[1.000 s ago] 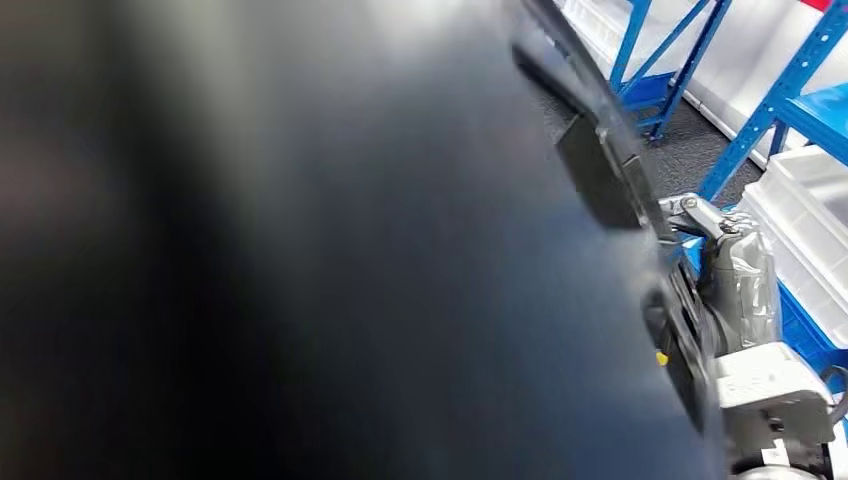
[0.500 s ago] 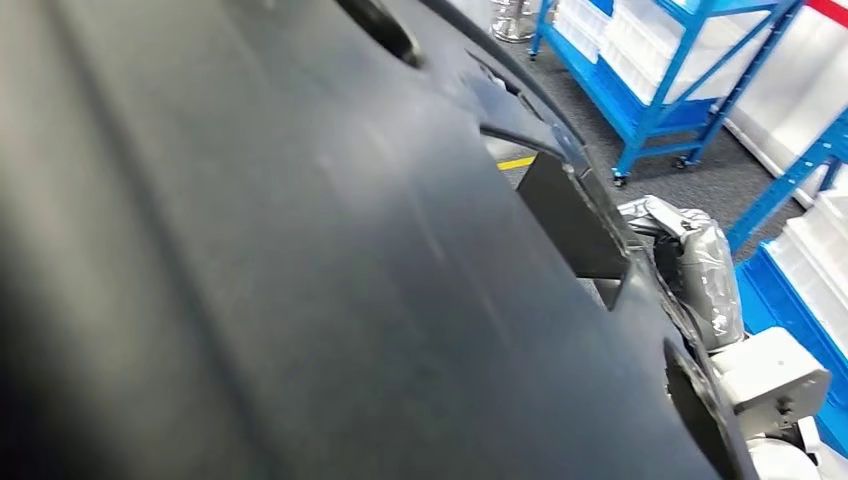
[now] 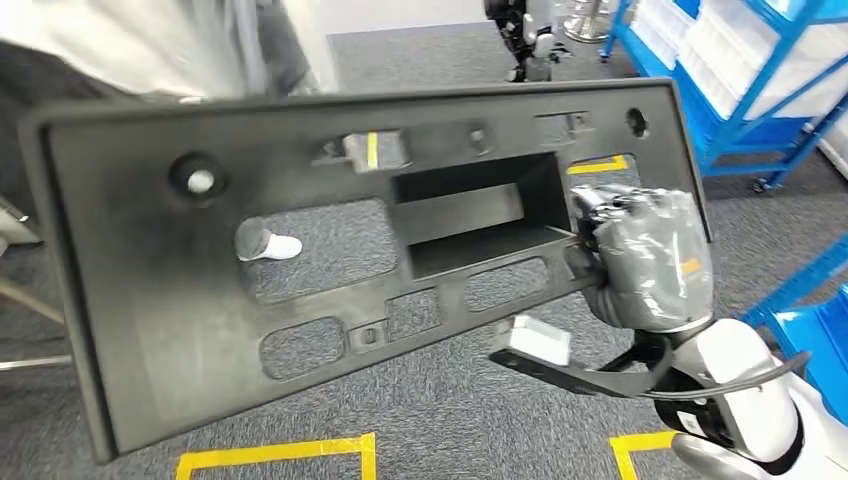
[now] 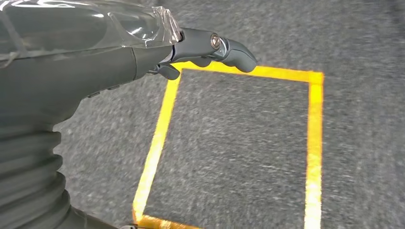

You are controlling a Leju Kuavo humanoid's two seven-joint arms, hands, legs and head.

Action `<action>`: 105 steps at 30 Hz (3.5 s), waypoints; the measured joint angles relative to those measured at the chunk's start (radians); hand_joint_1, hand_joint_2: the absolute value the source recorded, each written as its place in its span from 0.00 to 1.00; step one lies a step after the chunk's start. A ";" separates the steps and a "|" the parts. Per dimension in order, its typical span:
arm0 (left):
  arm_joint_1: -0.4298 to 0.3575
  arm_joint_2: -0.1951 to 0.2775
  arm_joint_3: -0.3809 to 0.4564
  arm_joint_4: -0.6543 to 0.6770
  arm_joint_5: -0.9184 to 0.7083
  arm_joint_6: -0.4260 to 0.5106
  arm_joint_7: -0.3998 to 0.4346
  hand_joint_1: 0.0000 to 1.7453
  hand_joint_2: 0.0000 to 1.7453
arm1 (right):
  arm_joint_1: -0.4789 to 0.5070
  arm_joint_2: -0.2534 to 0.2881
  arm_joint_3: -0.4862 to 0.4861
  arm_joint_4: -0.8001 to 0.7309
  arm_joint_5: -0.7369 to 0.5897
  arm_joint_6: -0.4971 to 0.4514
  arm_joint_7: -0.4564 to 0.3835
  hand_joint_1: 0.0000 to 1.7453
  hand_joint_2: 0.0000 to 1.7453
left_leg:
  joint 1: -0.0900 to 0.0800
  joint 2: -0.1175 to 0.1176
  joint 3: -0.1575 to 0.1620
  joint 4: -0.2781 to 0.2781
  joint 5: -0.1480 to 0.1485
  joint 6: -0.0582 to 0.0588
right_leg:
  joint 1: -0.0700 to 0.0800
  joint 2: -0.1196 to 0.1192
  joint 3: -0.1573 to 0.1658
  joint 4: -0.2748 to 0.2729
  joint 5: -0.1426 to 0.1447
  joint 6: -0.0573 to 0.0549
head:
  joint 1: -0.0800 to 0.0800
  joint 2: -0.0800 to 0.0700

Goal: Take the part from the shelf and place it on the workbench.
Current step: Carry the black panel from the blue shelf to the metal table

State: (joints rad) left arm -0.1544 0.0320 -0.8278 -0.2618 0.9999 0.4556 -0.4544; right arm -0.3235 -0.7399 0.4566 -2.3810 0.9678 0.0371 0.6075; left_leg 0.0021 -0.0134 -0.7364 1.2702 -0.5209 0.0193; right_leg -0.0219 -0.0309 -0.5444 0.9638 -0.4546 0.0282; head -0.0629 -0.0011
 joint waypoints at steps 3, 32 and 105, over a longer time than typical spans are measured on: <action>-0.001 0.000 0.001 0.000 -0.004 -0.001 0.000 0.00 1.00 | -0.051 0.003 0.052 0.000 0.031 0.072 0.010 1.00 1.00 | -0.023 0.032 0.096 -0.201 0.096 0.024 | 0.005 -0.030 0.006 -0.001 -0.005 -0.003 | 0.000 0.000; 0.007 -0.010 0.004 0.000 -0.010 -0.009 0.013 0.00 1.00 | -0.237 0.026 0.366 0.020 0.135 0.344 -0.010 1.00 1.00 | -0.002 0.004 0.024 -0.062 0.040 0.008 | 0.001 -0.019 -0.014 0.010 0.003 -0.003 | 0.006 0.000; 0.004 -0.001 0.005 0.000 -0.021 -0.013 0.012 0.00 1.00 | -0.125 -0.057 0.254 -0.049 -0.114 0.109 0.073 1.00 1.00 | -0.020 -0.001 0.178 -0.333 0.128 0.060 | -0.001 0.019 -0.106 0.250 -0.135 0.031 | 0.024 0.000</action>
State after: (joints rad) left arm -0.1506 0.0307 -0.8225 -0.2617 0.9791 0.4429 -0.4424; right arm -0.4483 -0.7967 0.7109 -2.4302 0.8535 0.1465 0.6802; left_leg -0.0178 -0.0142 -0.5586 0.9370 -0.3934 0.0792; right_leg -0.0233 -0.0114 -0.6505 1.2142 -0.5898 0.0587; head -0.0392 -0.0011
